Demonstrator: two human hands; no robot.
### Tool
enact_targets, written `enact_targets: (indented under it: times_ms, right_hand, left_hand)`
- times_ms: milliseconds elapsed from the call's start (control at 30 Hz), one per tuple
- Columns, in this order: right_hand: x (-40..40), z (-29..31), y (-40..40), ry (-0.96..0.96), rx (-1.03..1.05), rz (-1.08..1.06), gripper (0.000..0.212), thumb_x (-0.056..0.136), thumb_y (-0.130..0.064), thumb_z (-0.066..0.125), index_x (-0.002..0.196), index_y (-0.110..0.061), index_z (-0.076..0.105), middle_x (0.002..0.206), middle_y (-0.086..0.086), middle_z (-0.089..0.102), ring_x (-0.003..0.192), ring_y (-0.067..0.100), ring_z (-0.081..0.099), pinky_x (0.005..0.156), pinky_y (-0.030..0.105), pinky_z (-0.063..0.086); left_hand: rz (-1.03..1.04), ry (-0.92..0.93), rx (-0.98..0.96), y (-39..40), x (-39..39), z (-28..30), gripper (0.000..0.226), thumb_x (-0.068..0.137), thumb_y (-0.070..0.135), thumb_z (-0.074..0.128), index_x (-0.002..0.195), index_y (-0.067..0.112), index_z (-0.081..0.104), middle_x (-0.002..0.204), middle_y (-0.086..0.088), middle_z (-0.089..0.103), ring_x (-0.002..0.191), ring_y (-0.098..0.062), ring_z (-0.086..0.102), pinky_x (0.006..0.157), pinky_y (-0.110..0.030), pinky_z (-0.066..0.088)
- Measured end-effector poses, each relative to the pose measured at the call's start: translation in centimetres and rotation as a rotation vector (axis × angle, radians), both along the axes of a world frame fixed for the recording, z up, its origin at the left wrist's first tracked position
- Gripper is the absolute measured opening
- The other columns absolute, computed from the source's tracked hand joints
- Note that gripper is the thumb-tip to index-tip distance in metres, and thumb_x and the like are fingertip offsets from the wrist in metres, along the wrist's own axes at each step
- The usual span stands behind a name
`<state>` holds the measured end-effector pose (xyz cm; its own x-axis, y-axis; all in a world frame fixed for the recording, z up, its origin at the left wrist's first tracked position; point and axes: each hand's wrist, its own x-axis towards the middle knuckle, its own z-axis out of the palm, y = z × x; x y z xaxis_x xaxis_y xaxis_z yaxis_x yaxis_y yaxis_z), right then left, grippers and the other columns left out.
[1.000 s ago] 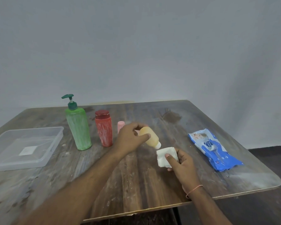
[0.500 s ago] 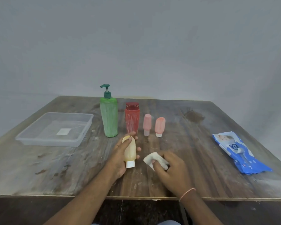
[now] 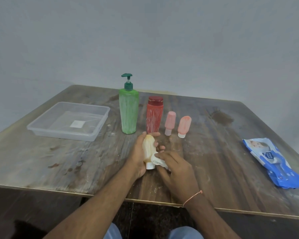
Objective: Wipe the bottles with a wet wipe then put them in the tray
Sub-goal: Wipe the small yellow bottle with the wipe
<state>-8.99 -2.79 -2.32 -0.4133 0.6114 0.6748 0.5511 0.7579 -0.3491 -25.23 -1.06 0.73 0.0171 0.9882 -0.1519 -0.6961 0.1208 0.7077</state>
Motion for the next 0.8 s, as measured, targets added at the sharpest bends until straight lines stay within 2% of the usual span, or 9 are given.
enact_targets:
  times_ms: [100, 267, 367, 467, 600, 667, 733, 800]
  right_hand:
    - [-0.32, 0.19, -0.01, -0.003, -0.031, 0.01, 0.033, 0.093, -0.012, 0.08, 0.126, -0.017, 0.076, 0.12, -0.005, 0.071, 0.109, 0.012, 0.07, 0.093, 0.023, 0.057]
    - [-0.24, 0.17, -0.18, -0.019, -0.035, 0.009, 0.023, 0.096, -0.014, 0.075, 0.119, -0.02, 0.077, 0.113, -0.007, 0.07, 0.098, 0.011, 0.069, 0.082, 0.03, 0.058]
    - [-0.51, 0.06, -0.03, 0.012, -0.028, -0.046, 0.022, 0.096, -0.012, 0.075, 0.118, -0.018, 0.077, 0.113, -0.004, 0.072, 0.1, 0.011, 0.07, 0.083, 0.03, 0.059]
    - [-0.48, 0.14, -0.03, 0.019, -0.03, -0.046, 0.023, 0.094, -0.012, 0.077, 0.117, -0.017, 0.078, 0.116, -0.003, 0.073, 0.107, 0.012, 0.07, 0.085, 0.029, 0.059]
    - [-0.26, 0.12, -0.28, -0.026, -0.009, -0.035, 0.02, 0.093, -0.018, 0.074, 0.112, -0.021, 0.079, 0.107, -0.007, 0.072, 0.091, 0.011, 0.069, 0.076, 0.026, 0.056]
    - [-0.4, 0.11, -0.14, 0.002, -0.017, -0.078, 0.019, 0.093, -0.017, 0.074, 0.111, -0.022, 0.079, 0.104, -0.008, 0.071, 0.086, 0.01, 0.067, 0.073, 0.023, 0.054]
    - [-0.51, 0.18, 0.01, 0.041, -0.036, -0.1, 0.02, 0.093, -0.015, 0.075, 0.112, -0.023, 0.08, 0.106, -0.007, 0.072, 0.09, 0.01, 0.068, 0.075, 0.02, 0.051]
    - [-0.46, 0.36, -0.07, 0.053, -0.049, -0.064, 0.021, 0.093, -0.016, 0.074, 0.112, -0.023, 0.08, 0.109, -0.007, 0.073, 0.101, 0.01, 0.07, 0.081, 0.022, 0.054]
  left_hand:
    - [0.005, 0.03, 0.008, -0.12, -0.03, 0.12, 0.051, 0.111, 0.046, 0.033, 0.112, 0.011, 0.071, 0.071, -0.002, 0.053, 0.071, -0.021, 0.065, 0.067, -0.032, 0.056]
    - [0.039, -0.005, 0.019, -0.14, -0.13, -0.14, 0.05, 0.111, 0.043, 0.036, 0.112, 0.009, 0.072, 0.07, -0.003, 0.054, 0.067, -0.022, 0.064, 0.079, -0.039, 0.054]
    - [0.034, 0.065, 0.048, -0.2, -0.01, -0.17, 0.051, 0.112, 0.042, 0.033, 0.107, 0.012, 0.073, 0.069, -0.002, 0.053, 0.067, -0.021, 0.065, 0.065, -0.033, 0.055]
    - [0.041, 0.101, 0.067, -0.22, 0.19, -0.19, 0.052, 0.112, 0.042, 0.033, 0.106, 0.011, 0.074, 0.07, -0.003, 0.052, 0.067, -0.021, 0.065, 0.062, -0.031, 0.057]
    - [0.049, 0.073, 0.062, -0.33, 0.15, -0.3, 0.052, 0.112, 0.042, 0.033, 0.108, 0.011, 0.074, 0.069, -0.003, 0.053, 0.069, -0.022, 0.066, 0.076, -0.038, 0.054]
    - [0.039, 0.092, 0.062, -0.4, 0.15, -0.23, 0.052, 0.112, 0.042, 0.032, 0.107, 0.011, 0.073, 0.069, -0.002, 0.053, 0.07, -0.022, 0.067, 0.07, -0.035, 0.057]
    - [0.029, 0.114, 0.065, -0.5, 0.27, -0.07, 0.052, 0.113, 0.042, 0.031, 0.108, 0.011, 0.072, 0.069, -0.002, 0.052, 0.07, -0.021, 0.068, 0.063, -0.031, 0.058]
    - [0.034, 0.122, 0.066, -0.59, 0.37, 0.03, 0.052, 0.113, 0.042, 0.031, 0.108, 0.011, 0.073, 0.069, -0.002, 0.052, 0.07, -0.021, 0.069, 0.064, -0.032, 0.058]
